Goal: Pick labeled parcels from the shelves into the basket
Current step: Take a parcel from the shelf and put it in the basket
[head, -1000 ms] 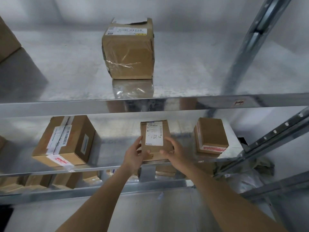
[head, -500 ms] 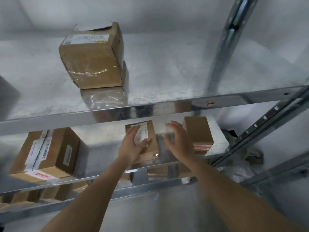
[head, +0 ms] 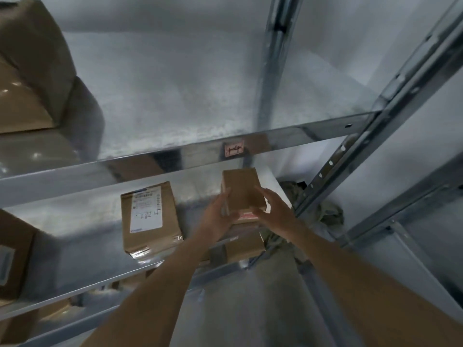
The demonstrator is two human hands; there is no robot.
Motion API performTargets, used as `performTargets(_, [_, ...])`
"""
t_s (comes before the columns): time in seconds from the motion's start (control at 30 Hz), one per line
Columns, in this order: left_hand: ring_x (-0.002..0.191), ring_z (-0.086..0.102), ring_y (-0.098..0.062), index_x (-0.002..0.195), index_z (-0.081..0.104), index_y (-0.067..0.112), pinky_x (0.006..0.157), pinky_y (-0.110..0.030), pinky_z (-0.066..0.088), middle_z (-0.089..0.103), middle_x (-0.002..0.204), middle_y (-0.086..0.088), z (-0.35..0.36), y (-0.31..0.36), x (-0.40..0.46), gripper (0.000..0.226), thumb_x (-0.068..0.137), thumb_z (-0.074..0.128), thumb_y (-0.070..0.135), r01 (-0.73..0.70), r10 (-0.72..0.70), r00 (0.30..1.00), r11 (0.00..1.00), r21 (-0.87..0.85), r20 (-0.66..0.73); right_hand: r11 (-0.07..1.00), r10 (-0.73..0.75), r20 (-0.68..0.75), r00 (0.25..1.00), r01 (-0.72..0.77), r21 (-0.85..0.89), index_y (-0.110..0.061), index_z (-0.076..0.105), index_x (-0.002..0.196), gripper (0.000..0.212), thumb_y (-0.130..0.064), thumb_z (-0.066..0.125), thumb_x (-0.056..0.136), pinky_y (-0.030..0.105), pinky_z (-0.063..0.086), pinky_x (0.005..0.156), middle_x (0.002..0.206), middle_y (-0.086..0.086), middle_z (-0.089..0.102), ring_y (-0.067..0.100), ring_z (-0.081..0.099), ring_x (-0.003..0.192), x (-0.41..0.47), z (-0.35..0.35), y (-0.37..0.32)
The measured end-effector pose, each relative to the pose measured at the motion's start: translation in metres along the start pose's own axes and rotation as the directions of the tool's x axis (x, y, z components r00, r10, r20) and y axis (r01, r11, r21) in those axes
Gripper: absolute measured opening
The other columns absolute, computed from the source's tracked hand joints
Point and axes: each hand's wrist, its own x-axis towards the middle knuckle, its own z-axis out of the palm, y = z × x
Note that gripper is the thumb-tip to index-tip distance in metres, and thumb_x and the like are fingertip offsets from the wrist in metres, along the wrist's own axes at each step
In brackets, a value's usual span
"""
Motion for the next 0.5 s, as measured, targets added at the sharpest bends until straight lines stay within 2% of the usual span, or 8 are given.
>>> performTargets(0.1, [0.124, 0.053, -0.022, 0.155, 0.02, 0.035, 0.102, -0.034, 0.045, 0.044, 0.147, -0.003, 0.006, -0.002, 0.01, 0.078, 0.093, 0.066, 0.028, 0.012, -0.011, 0.999, 1.0, -0.016, 0.032, 0.998, -0.013, 0.013, 1.0, 0.012, 0.054, -0.029, 0.03, 0.158, 0.069, -0.044, 0.061, 0.099, 0.035, 0.039, 0.113, 0.159, -0.001, 0.038, 0.021, 0.043, 0.141, 0.007, 0.002, 0.005])
performTargets(0.17, [0.122, 0.054, -0.023, 0.155, 0.021, 0.034, 0.098, -0.028, 0.047, 0.046, 0.146, -0.004, 0.008, -0.004, 0.016, 0.078, 0.092, 0.067, 0.026, 0.009, -0.008, 0.999, 1.0, -0.028, 0.035, 0.995, -0.012, 0.039, 0.999, 0.008, 0.1, -0.03, 0.03, 0.157, 0.069, -0.046, 0.063, 0.098, 0.038, 0.043, 0.114, 0.156, -0.001, 0.042, 0.021, 0.047, 0.139, 0.012, 0.005, 0.007])
performTargets(0.23, [0.118, 0.055, -0.018, 0.155, 0.023, 0.032, 0.086, -0.011, 0.044, 0.046, 0.147, -0.003, 0.01, -0.006, 0.02, 0.076, 0.093, 0.067, 0.025, 0.003, -0.001, 0.999, 0.999, -0.05, 0.034, 0.989, 0.0, 0.062, 0.998, -0.009, 0.149, -0.033, 0.031, 0.156, 0.071, -0.049, 0.064, 0.096, 0.042, 0.046, 0.112, 0.154, -0.002, 0.045, 0.021, 0.049, 0.137, 0.016, 0.007, 0.008])
performTargets(0.27, [0.112, 0.055, -0.014, 0.155, 0.023, 0.032, 0.076, -0.005, 0.044, 0.047, 0.145, -0.003, 0.011, -0.007, 0.021, 0.076, 0.093, 0.066, 0.025, 0.004, -0.002, 0.999, 0.999, -0.049, 0.039, 0.985, 0.001, 0.06, 0.998, -0.011, 0.17, -0.034, 0.031, 0.156, 0.07, -0.049, 0.065, 0.096, 0.042, 0.047, 0.111, 0.152, -0.002, 0.046, 0.02, 0.049, 0.135, 0.017, 0.007, 0.009])
performTargets(0.33, [0.104, 0.054, -0.012, 0.155, 0.021, 0.033, 0.063, -0.007, 0.041, 0.049, 0.142, -0.004, 0.012, -0.006, 0.022, 0.075, 0.094, 0.065, 0.028, 0.01, -0.008, 0.999, 0.999, -0.041, 0.039, 0.978, 0.0, 0.042, 0.999, -0.009, 0.206, -0.034, 0.032, 0.155, 0.069, -0.048, 0.066, 0.096, 0.042, 0.049, 0.108, 0.15, -0.002, 0.047, 0.02, 0.051, 0.133, 0.017, 0.01, 0.009])
performTargets(0.4, [0.109, 0.057, -0.016, 0.155, 0.023, 0.034, 0.066, -0.009, 0.041, 0.049, 0.141, -0.003, 0.013, -0.007, 0.024, 0.076, 0.093, 0.067, 0.03, 0.017, -0.015, 1.0, 0.998, -0.068, 0.026, 0.97, 0.009, 0.018, 1.0, -0.013, 0.242, -0.034, 0.035, 0.154, 0.07, -0.047, 0.068, 0.094, 0.044, 0.05, 0.106, 0.149, -0.002, 0.047, 0.021, 0.052, 0.132, 0.017, 0.012, 0.01])
performTargets(0.5, [0.118, 0.054, -0.017, 0.154, 0.026, 0.032, 0.069, -0.009, 0.044, 0.047, 0.142, 0.001, 0.011, -0.006, 0.021, 0.078, 0.09, 0.071, 0.022, 0.03, -0.026, 0.999, 0.992, -0.121, 0.034, 0.957, 0.047, 0.003, 0.999, -0.046, 0.287, -0.035, 0.041, 0.149, 0.072, -0.041, 0.078, 0.088, 0.045, 0.051, 0.106, 0.146, -0.003, 0.049, 0.021, 0.052, 0.129, 0.017, 0.012, 0.008])
